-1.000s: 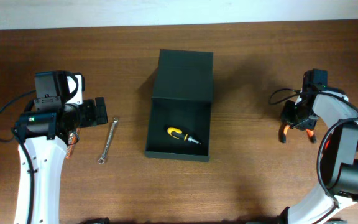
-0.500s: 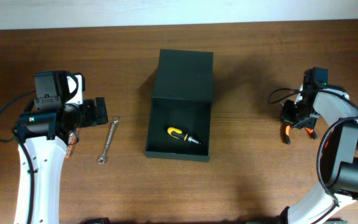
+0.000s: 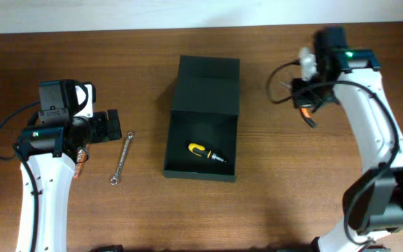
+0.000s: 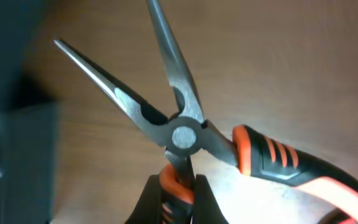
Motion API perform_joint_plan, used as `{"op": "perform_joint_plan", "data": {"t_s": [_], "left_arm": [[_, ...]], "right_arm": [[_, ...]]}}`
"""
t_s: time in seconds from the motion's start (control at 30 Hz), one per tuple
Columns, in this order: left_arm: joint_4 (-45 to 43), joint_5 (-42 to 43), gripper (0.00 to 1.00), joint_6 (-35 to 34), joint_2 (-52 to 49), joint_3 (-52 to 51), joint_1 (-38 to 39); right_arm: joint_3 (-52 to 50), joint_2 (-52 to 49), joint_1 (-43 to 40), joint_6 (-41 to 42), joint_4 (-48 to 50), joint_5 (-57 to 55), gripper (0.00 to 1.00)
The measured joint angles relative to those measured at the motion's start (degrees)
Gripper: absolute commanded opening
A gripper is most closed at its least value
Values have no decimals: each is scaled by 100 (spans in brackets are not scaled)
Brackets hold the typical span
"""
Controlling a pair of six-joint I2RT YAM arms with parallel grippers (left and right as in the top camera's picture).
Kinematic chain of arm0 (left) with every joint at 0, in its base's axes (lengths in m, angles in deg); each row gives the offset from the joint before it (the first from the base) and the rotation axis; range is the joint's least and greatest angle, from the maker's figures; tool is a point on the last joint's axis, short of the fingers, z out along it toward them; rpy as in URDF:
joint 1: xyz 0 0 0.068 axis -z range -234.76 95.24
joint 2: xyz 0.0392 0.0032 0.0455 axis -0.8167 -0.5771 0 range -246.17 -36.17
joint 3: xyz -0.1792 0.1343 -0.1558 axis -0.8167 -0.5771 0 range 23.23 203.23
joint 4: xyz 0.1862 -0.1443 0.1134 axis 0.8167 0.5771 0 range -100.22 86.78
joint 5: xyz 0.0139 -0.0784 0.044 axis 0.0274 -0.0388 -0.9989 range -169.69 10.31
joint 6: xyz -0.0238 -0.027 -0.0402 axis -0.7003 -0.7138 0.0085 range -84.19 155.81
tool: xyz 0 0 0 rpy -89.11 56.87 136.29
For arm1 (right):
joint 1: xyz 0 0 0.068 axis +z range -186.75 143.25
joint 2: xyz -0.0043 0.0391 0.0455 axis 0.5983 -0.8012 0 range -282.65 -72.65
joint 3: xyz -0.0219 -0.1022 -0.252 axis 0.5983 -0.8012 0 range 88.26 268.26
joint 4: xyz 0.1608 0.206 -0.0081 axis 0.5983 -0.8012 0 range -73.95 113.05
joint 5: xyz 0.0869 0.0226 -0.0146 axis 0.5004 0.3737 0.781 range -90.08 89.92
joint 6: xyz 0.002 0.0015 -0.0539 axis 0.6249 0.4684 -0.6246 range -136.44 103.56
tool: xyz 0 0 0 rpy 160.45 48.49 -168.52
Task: Pack container
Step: 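Place the needle-nose pliers into the box and open the right gripper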
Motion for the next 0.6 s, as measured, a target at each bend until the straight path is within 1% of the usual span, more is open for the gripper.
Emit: {"op": "perform_joint_plan", "data": {"t_s": [0.1, 0.17, 0.2, 0.27, 0.33, 0.43, 0.47, 0.6], "left_arm": [[2, 0, 99, 0, 0, 0, 0], [2, 0, 99, 0, 0, 0, 0], [2, 0, 99, 0, 0, 0, 0], [2, 0, 99, 0, 0, 0, 0], [2, 0, 99, 0, 0, 0, 0], [2, 0, 99, 0, 0, 0, 0], [4, 0, 99, 0, 0, 0, 0], [4, 0, 99, 0, 0, 0, 0]], "right_arm": [[396, 201, 798, -599, -315, 68, 4], [551, 358, 1593, -1012, -323, 116, 4], [560, 378, 1746, -1060, -321, 118, 4], [560, 391, 2500, -1294, -299, 199, 4], [562, 310, 2931, -1386, -212, 208, 4], [568, -9, 3272, -1440, -55, 223, 4], [568, -295, 3362, -1440, 9, 223, 4], [568, -1025, 3329, -1412, 125, 216, 4]]}}
